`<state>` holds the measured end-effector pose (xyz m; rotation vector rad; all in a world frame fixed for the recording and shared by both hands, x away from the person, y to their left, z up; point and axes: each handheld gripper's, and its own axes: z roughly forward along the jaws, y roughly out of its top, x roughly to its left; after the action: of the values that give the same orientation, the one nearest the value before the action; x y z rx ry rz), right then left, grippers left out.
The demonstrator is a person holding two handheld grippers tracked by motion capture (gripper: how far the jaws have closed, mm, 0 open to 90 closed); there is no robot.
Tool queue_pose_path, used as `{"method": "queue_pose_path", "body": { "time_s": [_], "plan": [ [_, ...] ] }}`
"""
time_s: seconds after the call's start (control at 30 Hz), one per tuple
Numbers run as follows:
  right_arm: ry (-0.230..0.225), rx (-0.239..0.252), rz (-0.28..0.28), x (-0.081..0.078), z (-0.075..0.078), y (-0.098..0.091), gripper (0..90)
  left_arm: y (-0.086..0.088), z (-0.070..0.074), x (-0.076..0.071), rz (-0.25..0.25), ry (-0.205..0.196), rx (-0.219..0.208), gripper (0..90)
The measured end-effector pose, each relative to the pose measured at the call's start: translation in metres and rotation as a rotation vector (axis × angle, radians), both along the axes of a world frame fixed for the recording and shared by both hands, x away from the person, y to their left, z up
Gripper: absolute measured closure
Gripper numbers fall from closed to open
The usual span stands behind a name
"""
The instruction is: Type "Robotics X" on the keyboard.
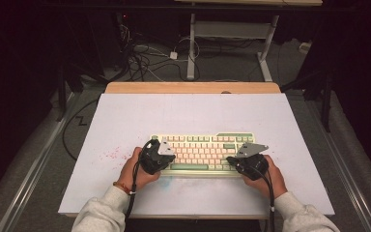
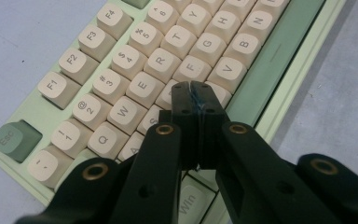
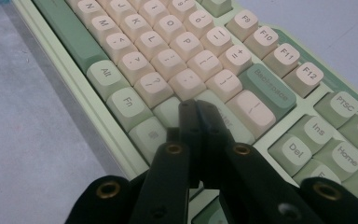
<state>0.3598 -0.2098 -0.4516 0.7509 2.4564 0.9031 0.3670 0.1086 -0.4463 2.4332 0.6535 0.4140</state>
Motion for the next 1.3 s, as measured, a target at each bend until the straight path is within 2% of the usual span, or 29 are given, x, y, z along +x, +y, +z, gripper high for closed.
{"method": "queue_pose_path", "body": {
  "time_s": [0.13, 0.2, 0.23, 0.43, 0.67, 0.77, 1.17, 1.23, 1.3],
  "plan": [
    [0.0, 0.0, 0.0, 0.0, 0.0, 0.0, 90.0, 0.0, -0.001, 0.001, 0.006, -0.001, -0.007, 86.5],
    [-0.001, -0.001, 0.0, 0.0, 0.0, 0.0, 90.0, 0.0, -0.003, 0.001, -0.004, 0.01, 0.007, 87.0],
    [-0.001, -0.001, 0.0, 0.0, 0.0, 0.0, 90.0, -0.001, -0.005, 0.0, 0.0, -0.004, -0.001, 87.1],
    [-0.001, -0.004, 0.0, -0.001, 0.0, 0.0, 90.0, 0.001, -0.003, -0.001, 0.004, -0.014, 0.001, 86.8],
    [-0.008, -0.005, -0.002, -0.001, 0.001, 0.0, 90.0, 0.002, 0.003, -0.003, 0.012, -0.041, -0.018, 85.7],
    [-0.012, -0.002, 0.006, -0.002, 0.002, 0.0, 90.0, 0.004, 0.006, -0.004, 0.021, -0.058, -0.039, 85.3],
    [-0.062, 0.065, 0.011, -0.008, 0.016, -0.004, 90.0, 0.008, 0.01, -0.006, 0.051, -0.102, -0.083, 79.6],
    [-0.071, 0.073, 0.008, -0.009, 0.018, -0.005, 90.0, 0.008, 0.01, -0.006, 0.06, -0.112, -0.086, 74.1],
    [-0.081, 0.088, 0.014, -0.01, 0.02, -0.006, 90.0, 0.009, 0.01, -0.006, 0.061, -0.122, -0.098, 72.5]
  ]
}}
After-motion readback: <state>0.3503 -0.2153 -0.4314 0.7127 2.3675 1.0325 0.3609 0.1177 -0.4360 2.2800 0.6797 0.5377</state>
